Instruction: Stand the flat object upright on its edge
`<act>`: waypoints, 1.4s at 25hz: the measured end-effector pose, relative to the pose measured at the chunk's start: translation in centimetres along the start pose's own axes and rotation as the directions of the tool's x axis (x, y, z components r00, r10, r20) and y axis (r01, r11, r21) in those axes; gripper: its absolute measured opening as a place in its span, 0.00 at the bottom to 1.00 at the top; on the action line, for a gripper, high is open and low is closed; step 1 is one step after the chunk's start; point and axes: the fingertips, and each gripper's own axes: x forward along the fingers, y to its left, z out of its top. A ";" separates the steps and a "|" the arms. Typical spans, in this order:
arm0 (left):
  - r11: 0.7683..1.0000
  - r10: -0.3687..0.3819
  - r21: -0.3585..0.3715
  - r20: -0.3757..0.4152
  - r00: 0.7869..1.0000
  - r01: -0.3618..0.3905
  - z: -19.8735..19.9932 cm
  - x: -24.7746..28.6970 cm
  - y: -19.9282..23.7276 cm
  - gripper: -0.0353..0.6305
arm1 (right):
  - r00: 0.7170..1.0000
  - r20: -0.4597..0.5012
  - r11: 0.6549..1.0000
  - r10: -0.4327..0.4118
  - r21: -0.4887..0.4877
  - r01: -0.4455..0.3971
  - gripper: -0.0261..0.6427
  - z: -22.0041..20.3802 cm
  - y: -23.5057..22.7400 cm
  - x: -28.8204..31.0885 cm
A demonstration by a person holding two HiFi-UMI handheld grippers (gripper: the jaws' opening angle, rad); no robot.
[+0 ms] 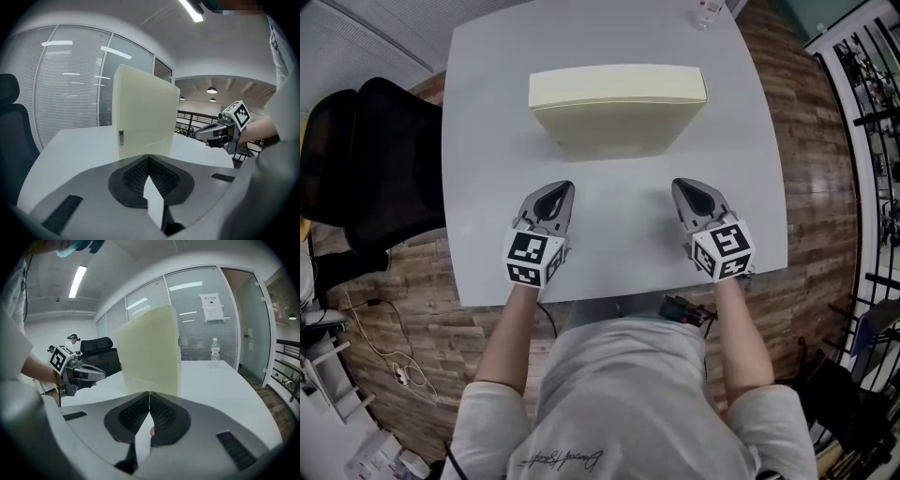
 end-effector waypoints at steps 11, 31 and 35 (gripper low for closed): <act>0.999 -0.028 -0.032 -0.010 1.000 0.027 0.9 -1.9 -2.9 0.07 | 0.999 -0.044 0.998 0.005 0.062 -0.003 0.07 0.1 1.8 -2.2; 0.997 -0.024 -0.077 0.059 0.998 0.029 2.4 -5.0 -6.0 0.07 | 0.994 -0.084 0.998 0.065 0.006 -0.065 0.07 1.0 6.1 -3.3; 0.997 -0.048 -0.051 0.060 0.997 0.051 2.9 -4.6 -6.9 0.07 | 0.995 -0.074 0.998 0.070 0.015 -0.069 0.07 1.1 6.2 -3.7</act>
